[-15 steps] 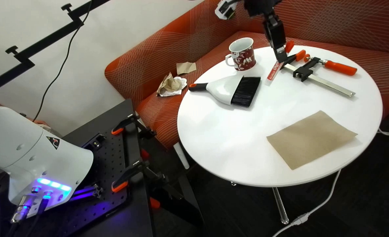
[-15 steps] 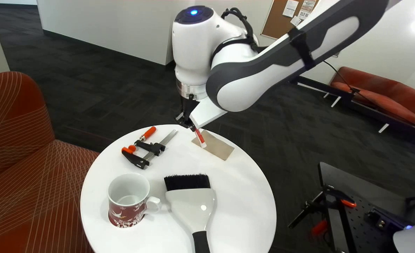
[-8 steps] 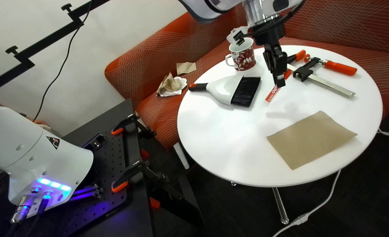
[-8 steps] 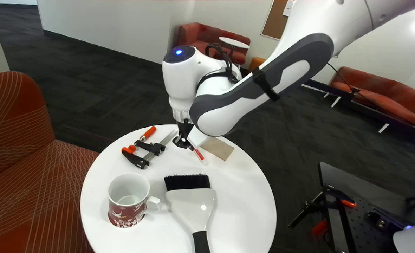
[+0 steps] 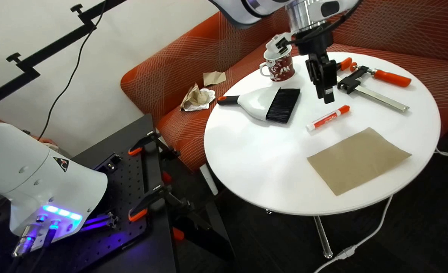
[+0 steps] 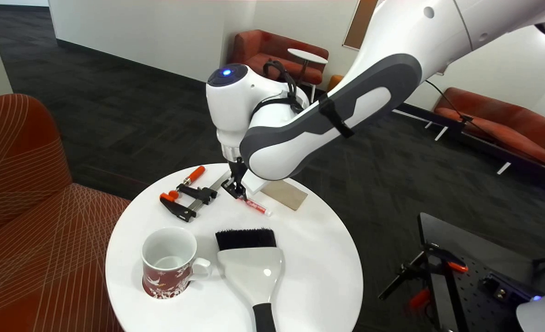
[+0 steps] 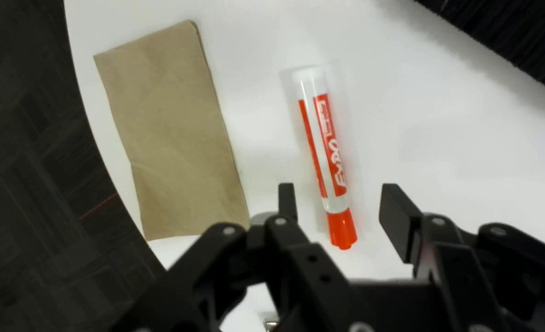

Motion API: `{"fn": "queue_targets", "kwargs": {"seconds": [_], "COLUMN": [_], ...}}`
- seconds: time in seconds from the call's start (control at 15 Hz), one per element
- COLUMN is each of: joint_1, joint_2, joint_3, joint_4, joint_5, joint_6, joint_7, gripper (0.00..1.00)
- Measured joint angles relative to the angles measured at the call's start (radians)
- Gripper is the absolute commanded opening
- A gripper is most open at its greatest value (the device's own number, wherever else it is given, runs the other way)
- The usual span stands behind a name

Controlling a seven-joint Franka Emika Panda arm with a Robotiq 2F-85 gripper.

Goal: Remove the orange marker from the red mug

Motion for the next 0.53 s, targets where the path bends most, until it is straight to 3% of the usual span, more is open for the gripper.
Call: {"fn": "queue_targets", "kwargs": {"seconds": [0.13, 0.2, 0.53], "joint_1": [0.004, 0.005, 0.016], "joint_2": [-0.013, -0.024, -0.08], "joint_3": [-0.009, -0.013, -0.03], "joint_4": [0.001, 0.0, -0.005], "joint_5": [0.0, 0.0, 0.0], "joint_6": [0.004, 0.005, 0.012], "joint_7": [0.003, 0.004, 0.006], "gripper": [0.98, 1.0, 1.0]}}
